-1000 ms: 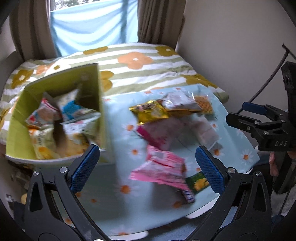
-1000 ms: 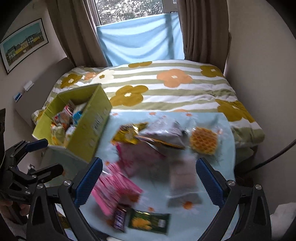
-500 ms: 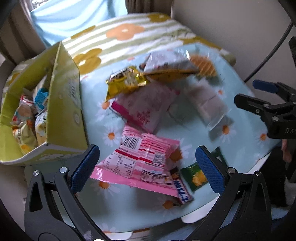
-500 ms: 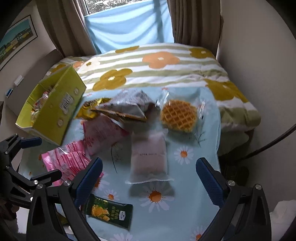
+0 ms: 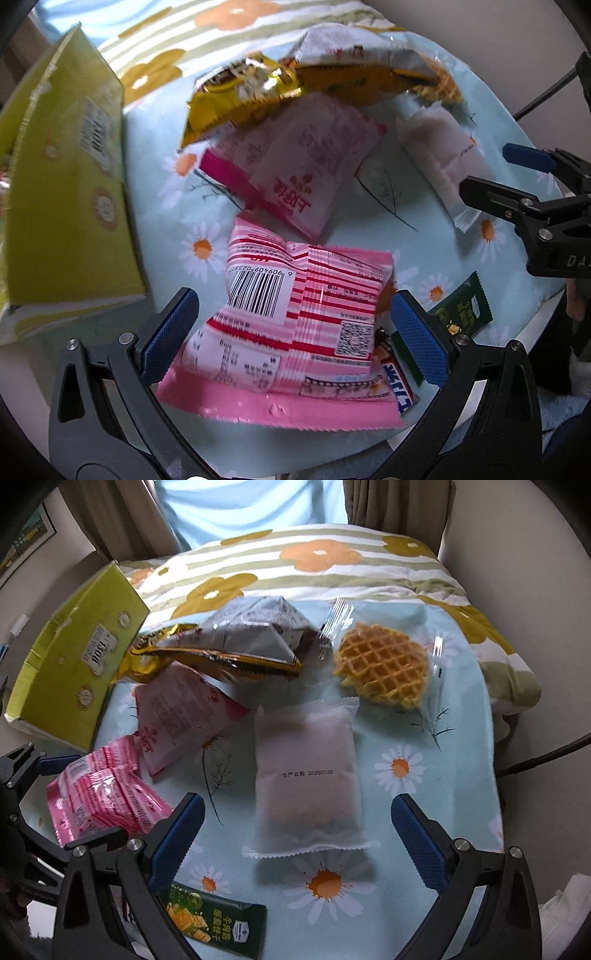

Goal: Organize snacks
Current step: 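Move both tools back over the remaining snacks on the table, then grasp the pink striped wafer bag with the left tool while the right tool grasps the white cake bag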

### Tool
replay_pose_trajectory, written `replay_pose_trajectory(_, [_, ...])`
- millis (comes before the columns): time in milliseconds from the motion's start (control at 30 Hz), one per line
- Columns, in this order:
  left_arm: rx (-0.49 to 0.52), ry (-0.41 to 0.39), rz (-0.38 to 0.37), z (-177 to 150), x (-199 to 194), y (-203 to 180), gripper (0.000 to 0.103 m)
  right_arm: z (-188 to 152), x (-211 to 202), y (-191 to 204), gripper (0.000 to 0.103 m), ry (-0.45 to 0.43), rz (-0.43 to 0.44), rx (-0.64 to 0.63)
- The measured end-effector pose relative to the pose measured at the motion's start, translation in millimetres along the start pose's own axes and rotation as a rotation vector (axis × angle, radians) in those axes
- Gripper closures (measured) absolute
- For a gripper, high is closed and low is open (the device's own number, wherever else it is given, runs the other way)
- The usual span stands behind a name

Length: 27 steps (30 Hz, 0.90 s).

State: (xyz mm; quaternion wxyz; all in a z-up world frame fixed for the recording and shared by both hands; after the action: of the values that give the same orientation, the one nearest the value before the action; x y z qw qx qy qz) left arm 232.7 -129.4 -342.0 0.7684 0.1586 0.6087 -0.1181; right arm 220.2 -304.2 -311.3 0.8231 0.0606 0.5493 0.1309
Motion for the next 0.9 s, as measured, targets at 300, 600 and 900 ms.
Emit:
replay_pose_trajectory(300, [0.001,0.072,-0.091,-5.4,20.1,2.0,0.025,5.4,19.9,-2.4,0.002,0.042,-0.035,-0.007])
replay_pose_trajectory(600, [-0.028,0.066,-0.132,-12.0,12.5,8.5,0.033,9.5,29.7,-4.1,0.002,0.061,-0.049,-0.001])
replay_pose_trajectory(900, [-0.045,0.051,-0.151,-13.9,3.0,12.0,0.033,13.3,44.9,-5.4,0.016,0.095,-0.055,-0.002])
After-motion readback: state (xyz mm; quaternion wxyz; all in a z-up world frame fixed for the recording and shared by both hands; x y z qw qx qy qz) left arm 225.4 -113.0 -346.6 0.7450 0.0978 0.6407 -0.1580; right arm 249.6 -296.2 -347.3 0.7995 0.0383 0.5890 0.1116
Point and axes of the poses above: each gripper's, at about its wrist camera, not at the fingertips, and x roughly the way its jaws point, y to its left, z to its top, the point moved 7 cm from there along x, roughly the way its jaws point, and after that the axes turned 8 degrees about z, right-handed, at the moved point
